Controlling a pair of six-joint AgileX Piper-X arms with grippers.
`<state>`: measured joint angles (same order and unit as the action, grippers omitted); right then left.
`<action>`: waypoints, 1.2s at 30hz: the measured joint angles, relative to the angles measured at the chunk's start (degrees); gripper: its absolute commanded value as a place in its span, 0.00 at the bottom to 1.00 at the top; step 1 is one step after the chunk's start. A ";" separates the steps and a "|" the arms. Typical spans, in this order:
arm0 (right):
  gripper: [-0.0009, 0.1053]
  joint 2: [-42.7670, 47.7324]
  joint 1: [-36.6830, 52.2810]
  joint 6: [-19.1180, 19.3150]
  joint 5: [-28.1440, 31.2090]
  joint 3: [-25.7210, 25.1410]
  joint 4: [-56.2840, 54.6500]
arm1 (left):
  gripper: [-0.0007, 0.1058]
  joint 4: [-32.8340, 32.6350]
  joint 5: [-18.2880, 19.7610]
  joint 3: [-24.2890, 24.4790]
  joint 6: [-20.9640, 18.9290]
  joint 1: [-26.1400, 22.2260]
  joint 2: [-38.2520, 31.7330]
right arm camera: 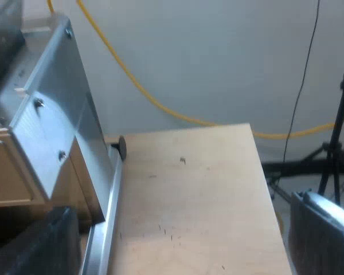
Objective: Place mug into machine
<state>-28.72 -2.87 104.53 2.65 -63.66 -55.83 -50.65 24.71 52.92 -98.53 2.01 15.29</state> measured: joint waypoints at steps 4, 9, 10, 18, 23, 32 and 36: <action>0.85 6.66 0.00 0.00 0.00 -0.08 -1.87 | 0.73 -3.47 0.00 0.00 0.10 0.00 -4.87; 0.85 13.19 0.00 0.00 0.00 -0.08 -4.44 | 0.73 -6.68 0.00 0.00 0.05 0.00 -10.02; 0.85 15.05 0.00 0.00 0.00 -0.08 -4.78 | 0.73 -7.24 0.00 0.00 0.05 0.00 -11.25; 0.85 25.78 0.00 0.00 0.00 0.86 -7.21 | 0.73 -13.27 0.00 0.00 0.05 0.00 -16.16; 0.85 29.99 0.00 0.00 0.00 3.84 -7.37 | 0.73 -16.34 0.00 0.00 0.05 0.00 -16.16; 0.85 29.73 0.00 0.00 0.18 8.60 -10.04 | 0.73 -19.71 -2.39 -0.31 0.34 0.00 -16.16; 0.85 29.73 0.00 0.74 0.18 14.58 -6.67 | 0.73 -18.22 -10.05 -5.42 0.34 0.00 -16.16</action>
<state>1.01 -2.87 105.27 2.83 -49.08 -62.50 -68.87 14.66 47.50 -98.19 2.01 -0.87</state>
